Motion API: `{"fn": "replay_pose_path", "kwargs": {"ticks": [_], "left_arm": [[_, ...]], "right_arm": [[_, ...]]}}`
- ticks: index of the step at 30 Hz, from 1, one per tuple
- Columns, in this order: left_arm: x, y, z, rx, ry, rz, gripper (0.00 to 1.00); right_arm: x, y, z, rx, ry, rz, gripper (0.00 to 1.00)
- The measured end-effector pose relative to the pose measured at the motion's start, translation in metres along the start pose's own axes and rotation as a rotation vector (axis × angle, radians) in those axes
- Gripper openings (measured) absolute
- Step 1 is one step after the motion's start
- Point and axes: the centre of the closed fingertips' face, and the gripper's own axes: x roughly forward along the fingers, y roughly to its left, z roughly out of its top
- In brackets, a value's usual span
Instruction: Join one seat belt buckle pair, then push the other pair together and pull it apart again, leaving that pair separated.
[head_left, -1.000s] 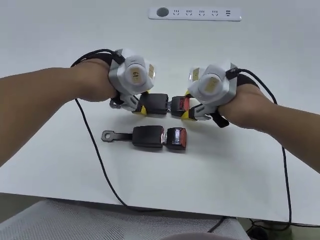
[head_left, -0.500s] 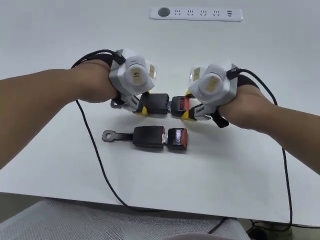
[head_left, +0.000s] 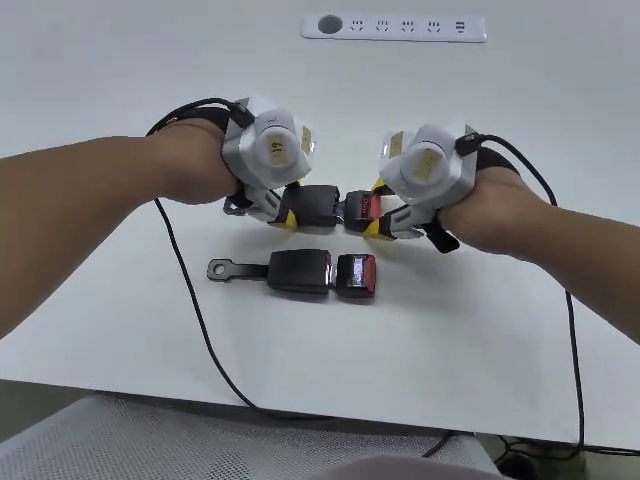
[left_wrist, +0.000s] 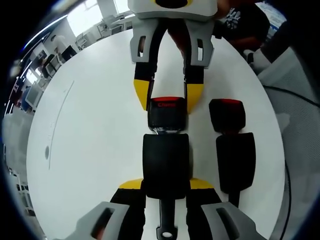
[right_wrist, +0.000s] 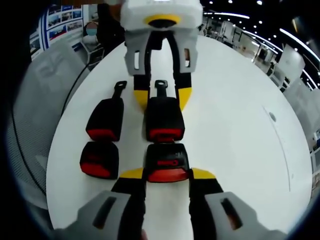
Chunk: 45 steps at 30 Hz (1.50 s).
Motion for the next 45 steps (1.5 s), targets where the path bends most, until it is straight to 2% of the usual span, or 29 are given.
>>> {"fn": "replay_pose_path", "kwargs": {"ticks": [4,10,13,19,23,34,39,45], "left_arm": [[0.000,0.000,0.000,-0.001,0.003,-0.005,0.31],[0.000,0.001,-0.001,-0.005,0.006,-0.006,0.31],[0.001,0.000,0.000,-0.004,0.006,-0.010,0.31],[0.001,0.001,0.000,-0.002,0.025,-0.013,0.31],[0.001,0.001,0.000,-0.007,0.028,-0.007,0.32],[0.002,0.001,-0.001,-0.005,0.034,-0.004,0.32],[0.002,0.001,-0.002,-0.007,0.035,-0.004,0.32],[0.002,0.001,-0.002,-0.009,0.034,-0.002,0.32]], "right_arm": [[-0.001,-0.001,-0.001,-0.004,-0.003,0.001,0.32],[-0.009,-0.003,-0.012,-0.013,0.013,-0.003,0.32],[-0.012,-0.002,-0.014,0.017,-0.016,0.011,0.33],[-0.017,0.000,-0.023,0.003,-0.002,0.001,0.33],[-0.025,0.001,-0.037,0.036,-0.001,-0.003,0.33],[-0.050,0.002,-0.073,0.042,0.037,-0.037,0.34],[-0.064,0.000,-0.094,0.069,0.060,-0.054,0.34],[-0.081,-0.001,-0.118,0.108,0.062,-0.073,0.34]]}}
